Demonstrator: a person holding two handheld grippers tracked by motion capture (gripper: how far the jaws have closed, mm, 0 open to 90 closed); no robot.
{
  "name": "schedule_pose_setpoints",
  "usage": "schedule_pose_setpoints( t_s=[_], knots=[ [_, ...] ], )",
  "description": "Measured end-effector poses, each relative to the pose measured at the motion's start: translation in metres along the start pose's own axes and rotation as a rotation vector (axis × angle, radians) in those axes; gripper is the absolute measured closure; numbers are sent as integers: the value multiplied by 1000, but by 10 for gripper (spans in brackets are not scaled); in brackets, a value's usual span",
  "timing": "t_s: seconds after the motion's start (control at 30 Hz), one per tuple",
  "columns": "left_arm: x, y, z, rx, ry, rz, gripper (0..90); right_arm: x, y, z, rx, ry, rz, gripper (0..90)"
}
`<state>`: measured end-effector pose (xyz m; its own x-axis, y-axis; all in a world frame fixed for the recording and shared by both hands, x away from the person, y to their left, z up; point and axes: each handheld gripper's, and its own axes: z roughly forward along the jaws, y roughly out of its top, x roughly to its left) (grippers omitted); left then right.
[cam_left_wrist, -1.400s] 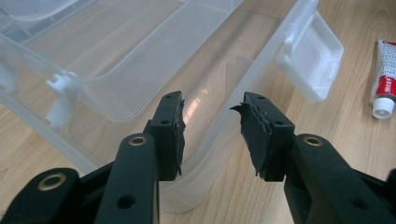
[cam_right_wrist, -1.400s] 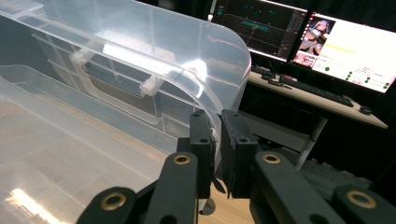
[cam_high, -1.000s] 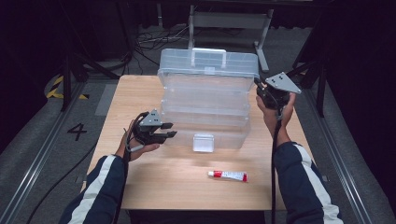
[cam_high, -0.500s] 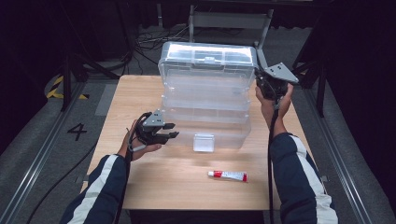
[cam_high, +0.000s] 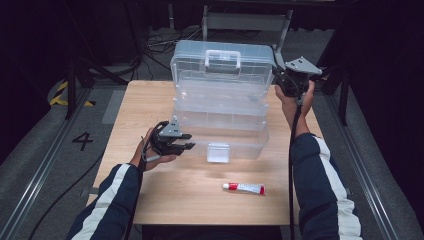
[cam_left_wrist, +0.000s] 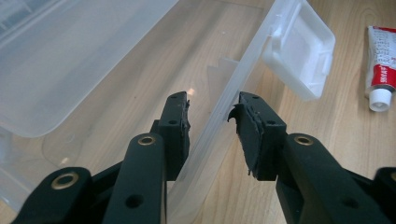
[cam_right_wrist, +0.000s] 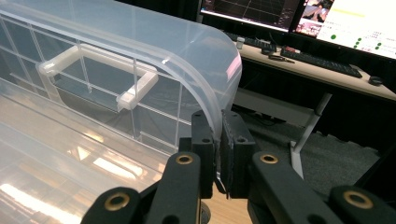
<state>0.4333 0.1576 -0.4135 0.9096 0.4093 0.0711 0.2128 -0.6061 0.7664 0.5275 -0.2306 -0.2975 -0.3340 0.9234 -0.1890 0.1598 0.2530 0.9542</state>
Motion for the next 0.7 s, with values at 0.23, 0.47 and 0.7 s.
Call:
schedule_pose_setpoints(
  t_s=[0.23, 0.47, 0.7],
  knots=[
    [3, 0, 0, 3, -22, -4, 665, -4, 2, 4, 13, 20, -5, 850],
    [2, 3, 1, 30, -25, 10, 670, -8, 8, 10, 37, 35, -13, 848],
    [2, 5, 1, 50, -22, 23, 674, -12, 10, 15, 47, 42, -10, 847]
  ],
)
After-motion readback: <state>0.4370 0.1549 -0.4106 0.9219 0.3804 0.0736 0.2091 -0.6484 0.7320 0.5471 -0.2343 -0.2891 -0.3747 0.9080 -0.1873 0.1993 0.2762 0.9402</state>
